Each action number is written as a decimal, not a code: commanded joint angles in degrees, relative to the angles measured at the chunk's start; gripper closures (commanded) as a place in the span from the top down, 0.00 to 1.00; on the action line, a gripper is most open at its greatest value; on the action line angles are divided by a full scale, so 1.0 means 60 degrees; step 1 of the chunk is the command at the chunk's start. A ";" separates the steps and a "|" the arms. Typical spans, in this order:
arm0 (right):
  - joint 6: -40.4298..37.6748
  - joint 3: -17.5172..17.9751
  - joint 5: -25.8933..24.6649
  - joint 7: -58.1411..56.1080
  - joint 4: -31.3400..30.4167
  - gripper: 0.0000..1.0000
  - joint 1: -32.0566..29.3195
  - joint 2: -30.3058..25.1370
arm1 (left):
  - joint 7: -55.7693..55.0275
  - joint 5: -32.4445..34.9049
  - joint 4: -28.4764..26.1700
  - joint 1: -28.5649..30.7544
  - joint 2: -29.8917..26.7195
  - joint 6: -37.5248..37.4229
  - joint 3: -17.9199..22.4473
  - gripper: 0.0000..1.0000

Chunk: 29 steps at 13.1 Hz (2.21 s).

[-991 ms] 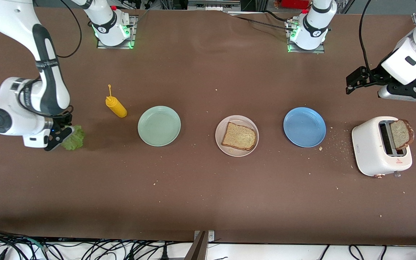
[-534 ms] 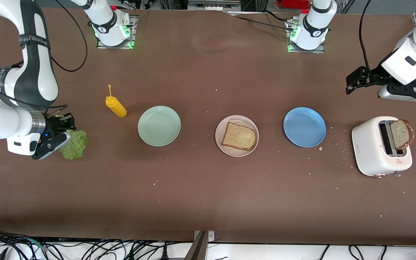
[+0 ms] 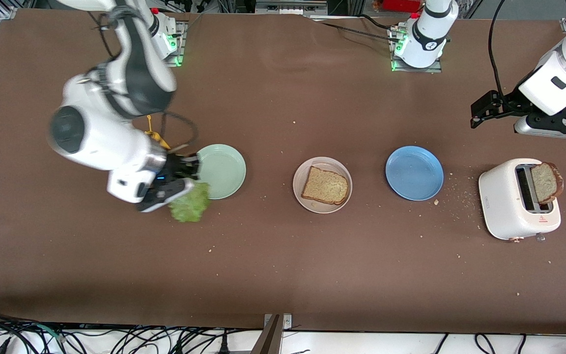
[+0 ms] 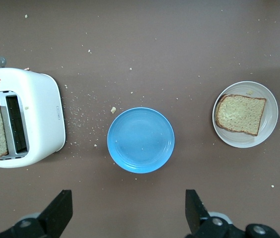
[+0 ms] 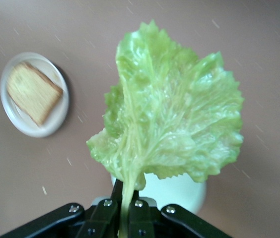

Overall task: Make sandwich in beige plate with both arms
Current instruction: 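Carry the lettuce leaf over the bread on the beige plate, then lower the lettuce onto the bread and open the right gripper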

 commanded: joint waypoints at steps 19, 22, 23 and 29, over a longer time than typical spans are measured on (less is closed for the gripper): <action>0.8947 0.0238 -0.1539 -0.0379 0.1160 0.00 0.3983 0.5181 | -0.0007 -0.0200 0.0026 0.0009 -0.0063 -0.0048 0.0008 1.00; 0.8787 0.0224 -0.1554 -0.0704 0.1101 0.00 0.3953 0.5166 | -0.0007 -0.0200 0.0011 0.0009 -0.0063 -0.0048 -0.0007 1.00; 0.8423 0.0209 -0.1554 -0.0719 0.1101 0.00 0.3968 0.5123 | 0.0008 -0.0200 0.0011 0.0023 -0.0063 -0.0048 0.0007 1.00; 0.7570 0.0209 -0.1408 -0.1027 0.1115 0.00 0.3997 0.4917 | 0.0008 -0.0200 0.0026 0.0009 -0.0063 -0.0063 -0.0007 1.00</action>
